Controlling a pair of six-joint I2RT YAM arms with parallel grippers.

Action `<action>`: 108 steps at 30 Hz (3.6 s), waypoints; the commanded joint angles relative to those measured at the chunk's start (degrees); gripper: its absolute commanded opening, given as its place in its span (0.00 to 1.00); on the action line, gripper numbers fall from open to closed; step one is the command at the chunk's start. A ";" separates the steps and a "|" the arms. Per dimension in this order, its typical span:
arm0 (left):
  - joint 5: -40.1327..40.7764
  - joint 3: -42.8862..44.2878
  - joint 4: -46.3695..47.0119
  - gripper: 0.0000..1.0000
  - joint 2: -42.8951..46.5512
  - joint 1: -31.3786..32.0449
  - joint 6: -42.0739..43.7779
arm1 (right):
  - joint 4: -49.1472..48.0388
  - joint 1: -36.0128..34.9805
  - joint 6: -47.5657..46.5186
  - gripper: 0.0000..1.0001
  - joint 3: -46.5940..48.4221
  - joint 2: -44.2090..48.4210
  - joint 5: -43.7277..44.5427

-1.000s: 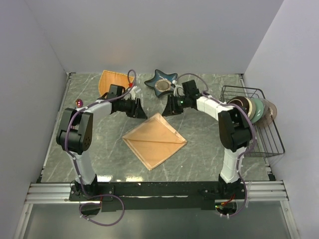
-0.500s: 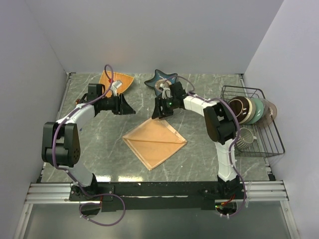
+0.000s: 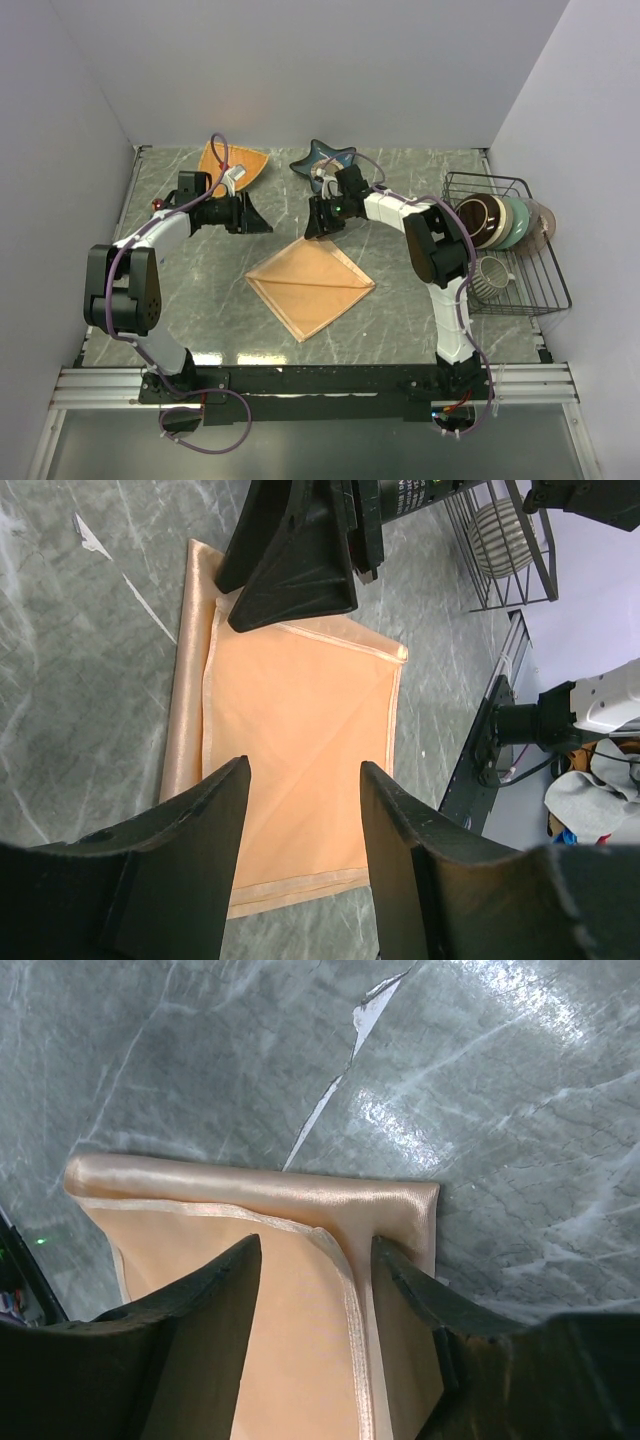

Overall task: Fold the napkin into a case and place the utensils inside
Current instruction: Smooth out the upper triangle-folded napkin at the center of the board.

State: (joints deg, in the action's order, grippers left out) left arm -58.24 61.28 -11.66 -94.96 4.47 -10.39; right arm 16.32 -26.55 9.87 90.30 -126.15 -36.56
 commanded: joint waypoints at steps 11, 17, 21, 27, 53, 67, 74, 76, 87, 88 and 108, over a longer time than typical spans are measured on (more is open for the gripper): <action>-2.14 0.86 -0.20 0.54 -0.40 -1.30 0.46 | 0.38 -1.14 -2.40 0.49 2.42 -1.03 1.22; -2.23 0.78 0.24 0.55 -0.76 -1.83 -0.24 | 0.47 -1.23 -3.28 0.40 2.42 -1.29 3.07; -2.75 0.42 -0.47 0.54 -0.58 -1.92 0.46 | 0.38 -1.23 -3.98 0.28 1.72 0.02 4.12; -3.99 -2.30 -1.17 0.54 1.26 -1.92 2.65 | -1.20 -1.05 -4.25 0.00 -0.30 2.39 5.09; -3.64 -4.41 -0.91 0.54 2.50 -1.92 3.71 | 3.81 -1.49 -8.55 0.32 4.26 2.05 7.02; -3.73 -4.06 -0.12 0.55 1.88 -1.92 2.92 | 8.37 -3.16 -12.50 0.42 7.52 -1.55 8.78; -3.55 -4.06 -0.38 0.55 1.79 -2.01 3.19 | 8.21 -3.69 -12.77 0.38 7.43 -1.91 8.78; -3.46 -4.23 -0.38 0.55 1.79 -2.01 3.27 | 7.51 -3.60 -12.77 0.33 7.08 -1.21 8.52; -3.29 -4.24 0.24 0.55 1.53 -2.01 2.66 | 7.68 -3.78 -13.12 0.21 6.73 0.29 6.58; -3.20 -4.32 0.15 0.55 1.53 -2.01 2.83 | 7.59 -3.78 -13.03 0.16 6.73 0.29 6.67; -8.47 -12.67 2.95 0.42 4.26 0.01 2.93 | 5.83 -3.51 -15.14 0.00 4.88 3.63 11.15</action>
State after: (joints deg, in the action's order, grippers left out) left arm -62.94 48.75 -12.69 -92.12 3.14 -7.57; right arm 23.20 -29.76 -3.55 95.44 -124.99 -27.03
